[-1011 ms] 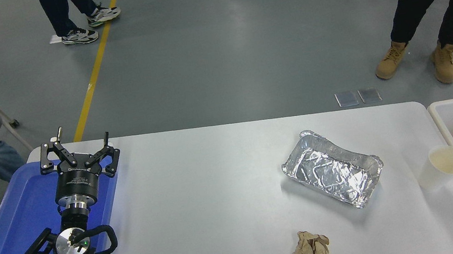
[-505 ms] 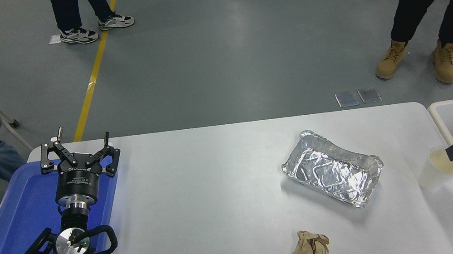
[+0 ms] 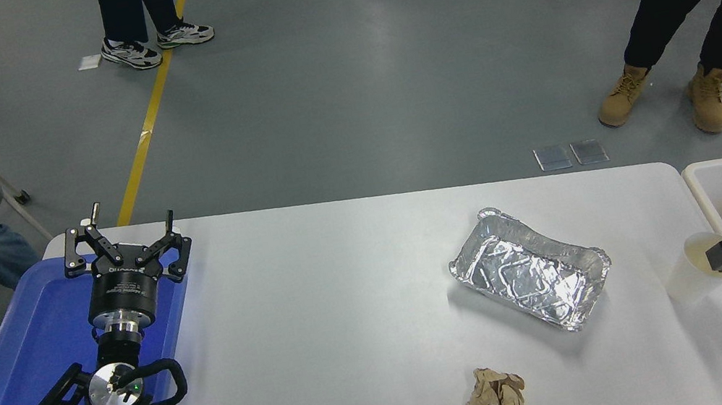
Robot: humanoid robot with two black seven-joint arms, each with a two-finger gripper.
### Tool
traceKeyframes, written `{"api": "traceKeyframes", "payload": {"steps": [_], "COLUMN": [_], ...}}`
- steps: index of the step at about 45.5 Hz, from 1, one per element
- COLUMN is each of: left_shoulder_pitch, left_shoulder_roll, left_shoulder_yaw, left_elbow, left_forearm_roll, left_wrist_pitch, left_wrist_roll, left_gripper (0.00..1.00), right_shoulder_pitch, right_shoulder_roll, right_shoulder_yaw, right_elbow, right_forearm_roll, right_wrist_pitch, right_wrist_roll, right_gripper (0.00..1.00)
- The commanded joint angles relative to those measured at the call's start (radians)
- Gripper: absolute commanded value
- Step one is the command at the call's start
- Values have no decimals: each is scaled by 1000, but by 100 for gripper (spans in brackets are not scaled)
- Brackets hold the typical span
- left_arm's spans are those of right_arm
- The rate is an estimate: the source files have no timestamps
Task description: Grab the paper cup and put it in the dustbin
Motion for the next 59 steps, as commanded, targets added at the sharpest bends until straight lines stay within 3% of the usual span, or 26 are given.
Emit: {"api": "traceKeyframes", "payload": {"steps": [1,3,5,6,43,59], "left_shoulder_pitch": [0,0,0,0,0,-2], "left_shoulder_roll": [0,0,0,0,0,0], "left_shoulder_yaw": [0,0,0,0,0,0], "left_elbow": [0,0,0,0,0,-2], "left_forearm_roll": [0,0,0,0,0,2], "left_wrist_pitch": [0,0,0,0,0,0], "left_wrist_roll": [0,0,0,0,0,3], "left_gripper": [100,100,100,100,100,100], "right_shoulder_pitch": [-11,-9,-11,-11,18,303], "right_shoulder_roll": [6,6,6,6,-9,-161], "right_shoulder_yaw": [6,6,8,8,12,-70], "right_elbow": [-5,-2,-2,-2,19,179], "right_forearm_roll": [0,1,1,1,5,5], "right_wrist_pitch": [-4,-3,-3,-3,6,124], "right_wrist_roll": [1,1,1,1,13,18], "right_gripper": [43,32,4,0,0,0]}}
